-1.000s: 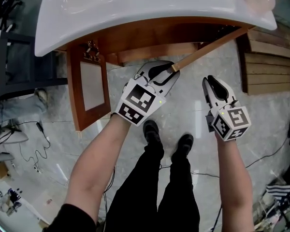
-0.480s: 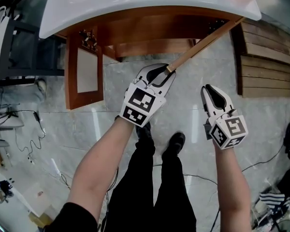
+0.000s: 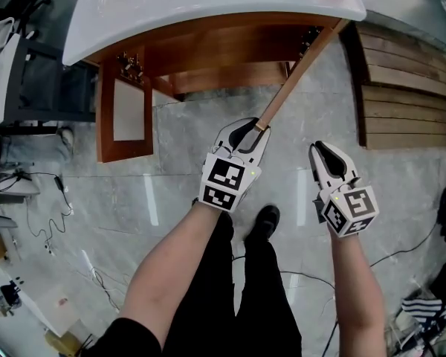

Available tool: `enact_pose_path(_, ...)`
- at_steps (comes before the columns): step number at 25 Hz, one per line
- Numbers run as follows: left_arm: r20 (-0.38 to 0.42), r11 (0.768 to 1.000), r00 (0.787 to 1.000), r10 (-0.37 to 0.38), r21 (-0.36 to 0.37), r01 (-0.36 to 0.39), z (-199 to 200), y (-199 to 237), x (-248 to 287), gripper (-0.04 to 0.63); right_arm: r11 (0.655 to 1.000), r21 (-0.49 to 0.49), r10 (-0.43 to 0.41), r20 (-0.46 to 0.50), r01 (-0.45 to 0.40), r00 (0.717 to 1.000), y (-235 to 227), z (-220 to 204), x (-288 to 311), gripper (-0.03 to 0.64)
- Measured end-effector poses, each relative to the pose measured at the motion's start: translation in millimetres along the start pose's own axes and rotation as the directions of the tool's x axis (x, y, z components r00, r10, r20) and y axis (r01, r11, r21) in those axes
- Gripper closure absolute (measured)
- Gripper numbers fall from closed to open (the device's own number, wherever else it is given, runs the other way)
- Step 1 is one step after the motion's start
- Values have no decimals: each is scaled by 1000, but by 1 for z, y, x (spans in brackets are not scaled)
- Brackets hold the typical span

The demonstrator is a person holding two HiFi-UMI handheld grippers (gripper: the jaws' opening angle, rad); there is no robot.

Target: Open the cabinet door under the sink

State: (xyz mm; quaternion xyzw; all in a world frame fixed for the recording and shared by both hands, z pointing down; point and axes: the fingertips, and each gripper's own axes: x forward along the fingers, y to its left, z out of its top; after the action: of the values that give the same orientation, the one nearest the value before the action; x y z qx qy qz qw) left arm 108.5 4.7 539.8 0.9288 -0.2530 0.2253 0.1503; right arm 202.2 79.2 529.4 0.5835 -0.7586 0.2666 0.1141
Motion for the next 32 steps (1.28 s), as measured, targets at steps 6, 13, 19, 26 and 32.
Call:
enact_pose_path(6, -14, 998, 1000, 6, -59, -7, -6, -30, 7, 480, 999, 18, -47, 8, 47, 999, -23, -2, -28, 557)
enact_pose_path(13, -98, 997, 993, -70, 12, 72, -8, -69, 20, 466, 991, 73, -114, 20, 112, 993, -38, -11, -63, 557)
enact_pose_path(19, -165, 981, 967, -194, -44, 189, -5, -99, 26, 460, 984, 109, -145, 45, 140, 988, -37, 4, -96, 560)
enact_pose_path(26, -142, 982, 972, -189, -21, 188, 37, -109, 1, 460, 982, 112, -155, 41, 150, 987, -27, 23, -121, 561)
enact_pose_path(32, -71, 990, 988, -135, -57, 131, 102, -100, -75, 466, 986, 110, -135, 79, 126, 988, 9, 82, -145, 565)
